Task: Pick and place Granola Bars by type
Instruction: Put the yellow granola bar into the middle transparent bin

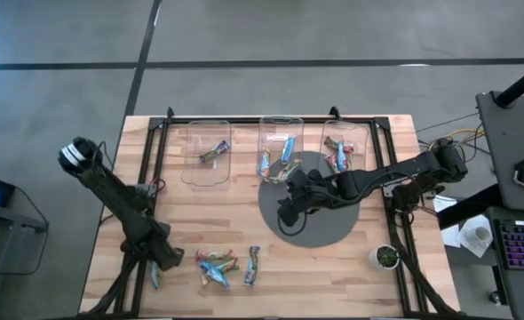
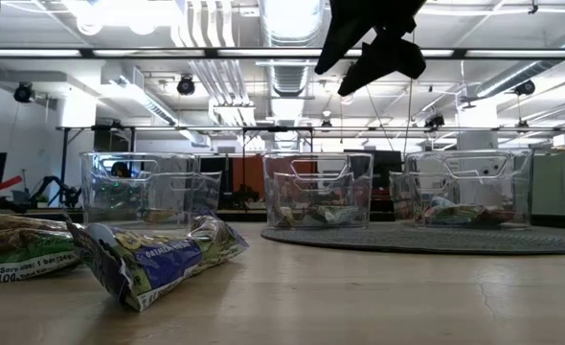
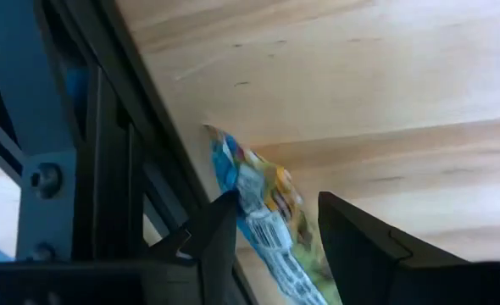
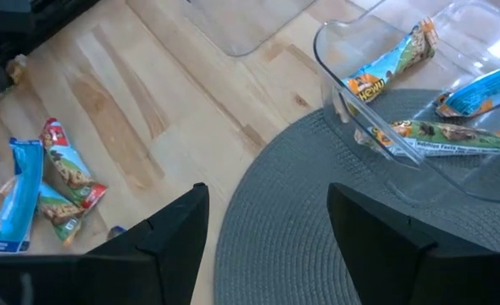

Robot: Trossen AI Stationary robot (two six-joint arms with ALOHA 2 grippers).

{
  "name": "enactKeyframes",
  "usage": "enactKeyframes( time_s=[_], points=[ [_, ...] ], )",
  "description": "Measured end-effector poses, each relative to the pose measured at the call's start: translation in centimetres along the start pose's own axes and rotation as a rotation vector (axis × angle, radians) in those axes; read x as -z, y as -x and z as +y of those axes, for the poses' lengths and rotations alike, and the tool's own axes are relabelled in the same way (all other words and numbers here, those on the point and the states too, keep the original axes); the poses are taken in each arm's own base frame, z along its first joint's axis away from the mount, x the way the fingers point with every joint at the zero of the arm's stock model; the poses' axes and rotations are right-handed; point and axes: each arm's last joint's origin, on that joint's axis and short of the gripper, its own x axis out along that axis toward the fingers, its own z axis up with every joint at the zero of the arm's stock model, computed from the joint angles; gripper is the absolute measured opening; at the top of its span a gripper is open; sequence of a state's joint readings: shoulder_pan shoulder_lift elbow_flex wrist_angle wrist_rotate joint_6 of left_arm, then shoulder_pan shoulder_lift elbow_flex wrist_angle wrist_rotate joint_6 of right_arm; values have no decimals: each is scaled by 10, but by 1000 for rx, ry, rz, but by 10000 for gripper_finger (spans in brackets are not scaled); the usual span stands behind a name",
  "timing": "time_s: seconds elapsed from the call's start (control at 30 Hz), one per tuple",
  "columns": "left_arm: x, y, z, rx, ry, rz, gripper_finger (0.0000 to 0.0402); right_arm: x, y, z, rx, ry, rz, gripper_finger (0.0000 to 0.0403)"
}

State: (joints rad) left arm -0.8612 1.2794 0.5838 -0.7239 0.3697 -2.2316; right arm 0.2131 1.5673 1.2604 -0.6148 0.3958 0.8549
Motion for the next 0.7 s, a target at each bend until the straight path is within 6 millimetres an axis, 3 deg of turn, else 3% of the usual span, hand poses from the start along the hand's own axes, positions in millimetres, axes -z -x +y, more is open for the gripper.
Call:
enactKeyframes(
  time_s=[0.5,0.7],
  points=[
    [-1,-13,-6,-67,-28,10,149,4,-4,-4,16,6,14,231],
    [-1,-13,-7,-52,-36,3,127,3,-5,-6,21,2,13,231]
  ],
)
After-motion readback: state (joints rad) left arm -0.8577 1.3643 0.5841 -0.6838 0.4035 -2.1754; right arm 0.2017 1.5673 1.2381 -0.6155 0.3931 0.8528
